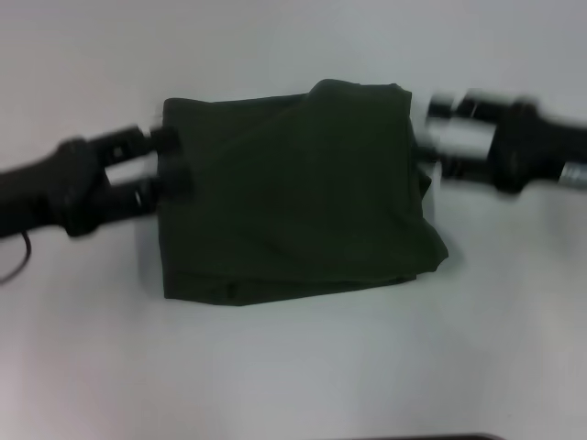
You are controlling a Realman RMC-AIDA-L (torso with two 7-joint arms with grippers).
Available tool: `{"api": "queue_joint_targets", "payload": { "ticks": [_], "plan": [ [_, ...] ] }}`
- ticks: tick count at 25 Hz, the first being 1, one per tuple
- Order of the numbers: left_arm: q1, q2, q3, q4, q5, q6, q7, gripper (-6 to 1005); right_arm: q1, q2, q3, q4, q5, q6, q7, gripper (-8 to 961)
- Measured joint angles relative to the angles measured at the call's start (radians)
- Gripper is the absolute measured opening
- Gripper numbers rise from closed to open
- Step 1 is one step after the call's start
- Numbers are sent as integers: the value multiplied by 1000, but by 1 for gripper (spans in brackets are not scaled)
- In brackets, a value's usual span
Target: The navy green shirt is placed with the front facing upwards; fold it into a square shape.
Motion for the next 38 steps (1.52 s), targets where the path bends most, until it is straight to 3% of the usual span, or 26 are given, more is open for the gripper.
{"api": "queue_joint_targets", "payload": {
  "ticks": [6, 12, 22, 32, 38],
  "plan": [
    [99, -3, 34, -44, 32, -11, 228, 758, -19, -2, -27, 110, -50, -94, -135, 733],
    [165, -7, 38, -84, 48, -51, 305, 755, -39, -5, -27, 240, -55, -132, -304, 732],
    [176, -11, 46, -220, 143, -72, 512, 755, -41, -4, -34, 321, -112, -126, -349, 731],
    [166, -39, 54, -232, 167, -81, 529, 756, -42, -3, -29, 333, -113, -120, -366, 732],
    [158, -44, 52, -233, 169, -111, 526, 756, -42, -3, -26, 333, -113, -114, -367, 733]
  ]
}}
